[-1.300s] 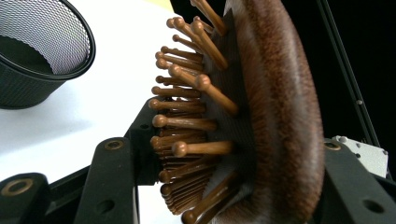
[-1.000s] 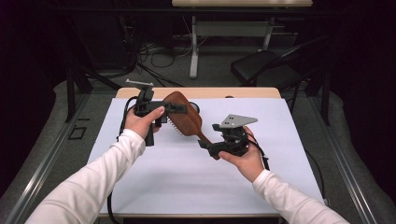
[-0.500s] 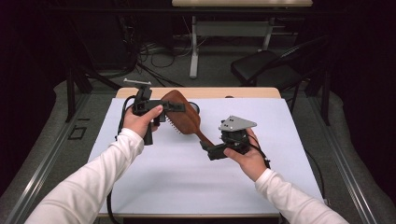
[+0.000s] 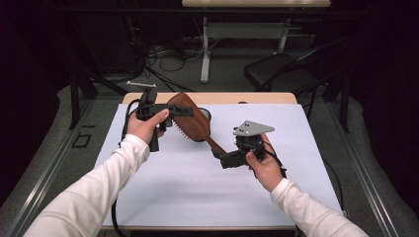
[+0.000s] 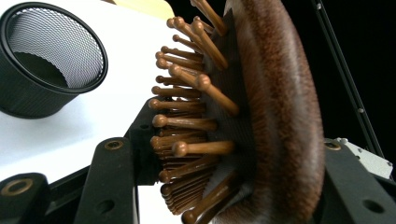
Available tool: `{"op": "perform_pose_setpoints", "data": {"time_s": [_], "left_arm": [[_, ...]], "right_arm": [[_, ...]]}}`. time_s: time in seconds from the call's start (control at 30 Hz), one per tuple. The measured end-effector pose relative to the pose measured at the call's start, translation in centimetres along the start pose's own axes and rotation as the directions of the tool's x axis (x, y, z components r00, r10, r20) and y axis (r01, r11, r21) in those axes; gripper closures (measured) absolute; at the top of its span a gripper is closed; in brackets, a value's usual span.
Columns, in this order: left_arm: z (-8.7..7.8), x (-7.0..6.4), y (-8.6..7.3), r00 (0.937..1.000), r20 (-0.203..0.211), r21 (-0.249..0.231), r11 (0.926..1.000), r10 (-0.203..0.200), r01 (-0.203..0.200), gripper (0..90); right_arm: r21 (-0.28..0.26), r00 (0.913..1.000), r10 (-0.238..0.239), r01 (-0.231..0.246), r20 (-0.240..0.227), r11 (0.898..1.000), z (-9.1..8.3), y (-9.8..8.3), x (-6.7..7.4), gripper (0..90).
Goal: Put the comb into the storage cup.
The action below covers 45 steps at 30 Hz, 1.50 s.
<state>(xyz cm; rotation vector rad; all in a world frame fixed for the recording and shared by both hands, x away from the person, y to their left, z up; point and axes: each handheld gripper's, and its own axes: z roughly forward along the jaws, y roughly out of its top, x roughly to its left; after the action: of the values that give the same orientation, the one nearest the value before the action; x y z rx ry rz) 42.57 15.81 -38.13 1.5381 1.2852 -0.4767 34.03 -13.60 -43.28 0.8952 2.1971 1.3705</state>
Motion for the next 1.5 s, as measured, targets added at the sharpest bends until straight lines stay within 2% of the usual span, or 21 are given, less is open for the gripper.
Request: {"op": "perform_pose_setpoints", "data": {"time_s": [0.1, 0.23, 0.37, 0.43, 0.5, 0.67, 1.03, 1.5], "left_arm": [[-0.2, -0.1, 0.1, 1.0, -0.002, -0.006, 1.0, -0.003, 0.003, 48.1], [-0.3, -0.1, 0.3, 1.0, -0.003, -0.006, 1.0, 0.0, 0.0, 48.1], [-0.4, -0.1, 0.4, 1.0, -0.006, -0.011, 0.9999, -0.002, 0.002, 48.1], [-0.5, -0.2, 0.5, 1.0, -0.007, -0.016, 0.9999, -0.002, 0.002, 48.1], [-0.6, -0.2, 0.6, 1.0, -0.007, -0.017, 0.9998, 0.002, -0.002, 48.1], [-0.8, -0.3, 0.7, 1.0, -0.009, -0.025, 0.9997, -0.002, 0.002, 48.1], [-1.1, -0.2, 1.1, 0.9998, -0.018, -0.038, 0.9993, 0.004, -0.005, 48.1], [-1.8, 0.1, 2.1, 0.9998, -0.022, -0.084, 0.9965, 0.003, -0.005, 48.2]], "right_arm": [[-0.002, 0.9998, 0.015, -0.015, 0.009, 1.0, 0.0, 0.1, -0.1, 0.0], [-0.011, 0.9994, 0.032, -0.032, -0.008, 0.999, 0.0, 0.2, -0.3, 0.0], [0.001, 0.9999, 0.009, -0.009, -0.012, 1.0, 0.1, 0.2, -0.3, 0.0], [0.002, 0.9997, 0.005, -0.005, -0.026, 1.0, 0.1, 0.1, -0.2, 0.0], [0.011, 0.9982, 0.002, -0.001, -0.06, 1.0, 0.3, 0.1, -0.2, 0.0], [0.028, 0.9978, 0.01, -0.008, -0.066, 1.0, 0.5, 0.0, -0.4, 0.9], [0.007, 0.9979, 0.04, -0.04, -0.05, 0.999, 0.4, 0.2, -1.4, 0.5], [0.008, 0.9955, 0.059, -0.058, -0.074, 0.998, 0.4, 0.1, -2.1, 0.0]]}}
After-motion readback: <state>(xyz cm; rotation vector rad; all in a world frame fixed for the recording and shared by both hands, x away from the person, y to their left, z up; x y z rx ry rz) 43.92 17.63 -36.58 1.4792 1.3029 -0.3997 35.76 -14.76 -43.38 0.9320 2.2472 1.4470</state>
